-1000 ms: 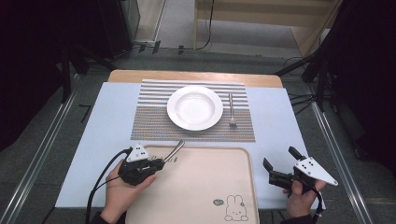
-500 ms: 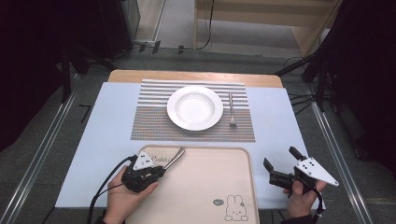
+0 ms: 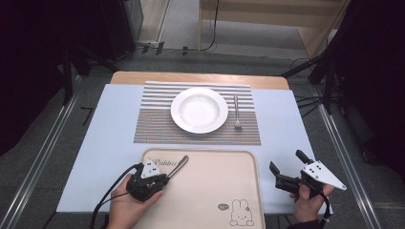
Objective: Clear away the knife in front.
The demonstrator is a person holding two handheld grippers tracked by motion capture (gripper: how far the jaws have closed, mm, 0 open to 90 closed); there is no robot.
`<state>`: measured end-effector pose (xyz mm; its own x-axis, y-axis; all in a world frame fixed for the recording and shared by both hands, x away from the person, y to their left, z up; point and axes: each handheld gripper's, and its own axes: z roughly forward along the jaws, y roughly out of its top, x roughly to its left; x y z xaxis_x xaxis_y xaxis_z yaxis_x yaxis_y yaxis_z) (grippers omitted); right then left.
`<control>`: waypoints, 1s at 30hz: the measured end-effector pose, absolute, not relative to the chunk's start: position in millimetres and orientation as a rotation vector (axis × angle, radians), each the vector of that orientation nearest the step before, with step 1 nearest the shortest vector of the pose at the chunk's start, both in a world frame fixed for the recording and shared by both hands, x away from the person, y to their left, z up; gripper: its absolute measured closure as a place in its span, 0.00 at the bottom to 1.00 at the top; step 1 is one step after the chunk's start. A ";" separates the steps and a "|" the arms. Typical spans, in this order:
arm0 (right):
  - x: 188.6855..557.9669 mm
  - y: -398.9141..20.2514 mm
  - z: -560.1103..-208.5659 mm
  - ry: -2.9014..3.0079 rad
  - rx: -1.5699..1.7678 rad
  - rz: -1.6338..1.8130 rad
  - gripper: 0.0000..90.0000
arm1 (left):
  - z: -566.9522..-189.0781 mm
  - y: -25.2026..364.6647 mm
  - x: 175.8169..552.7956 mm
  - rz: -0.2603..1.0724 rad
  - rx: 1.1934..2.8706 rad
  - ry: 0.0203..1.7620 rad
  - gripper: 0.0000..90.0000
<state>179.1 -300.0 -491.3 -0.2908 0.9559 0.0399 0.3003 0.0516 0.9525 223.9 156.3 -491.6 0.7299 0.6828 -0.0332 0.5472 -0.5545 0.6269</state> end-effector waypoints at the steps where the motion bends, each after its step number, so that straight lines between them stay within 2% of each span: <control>1: 179.2 -299.9 -491.3 1.669 1.277 1.261 0.00 | -491.9 155.6 222.9 0.288 2.306 0.924 0.88; 4: 179.3 -299.3 -491.4 1.672 1.280 1.260 0.00 | -492.3 155.8 222.6 0.290 2.297 0.913 0.87; 7: 179.5 -298.9 -491.5 1.674 1.275 1.256 0.00 | -489.8 159.0 226.8 0.267 2.240 0.921 0.75; 9: 180.0 -298.4 -491.9 1.676 1.274 1.256 0.00 | -490.1 157.7 228.9 0.269 2.232 0.904 0.73; 11: 179.9 -297.7 -492.0 1.677 1.277 1.256 0.00 | -489.4 154.5 229.0 0.282 2.236 0.858 0.76; 19: 180.6 -296.6 -493.1 1.686 1.276 1.249 0.00 | -489.8 129.0 235.1 0.265 2.296 0.727 0.99; 25: 180.7 -296.5 -493.6 1.687 1.283 1.246 0.00 | -494.5 107.7 240.1 0.363 2.391 0.682 0.99; 30: 181.9 -296.1 -494.4 1.692 1.278 1.241 0.00 | -495.2 111.3 244.6 0.383 2.408 0.693 0.99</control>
<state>181.9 -296.1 -494.4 -0.2944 0.9552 0.0309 0.3167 0.0670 0.9461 244.6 111.3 -495.2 0.8223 0.5592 0.1056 0.3867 -0.6852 0.6172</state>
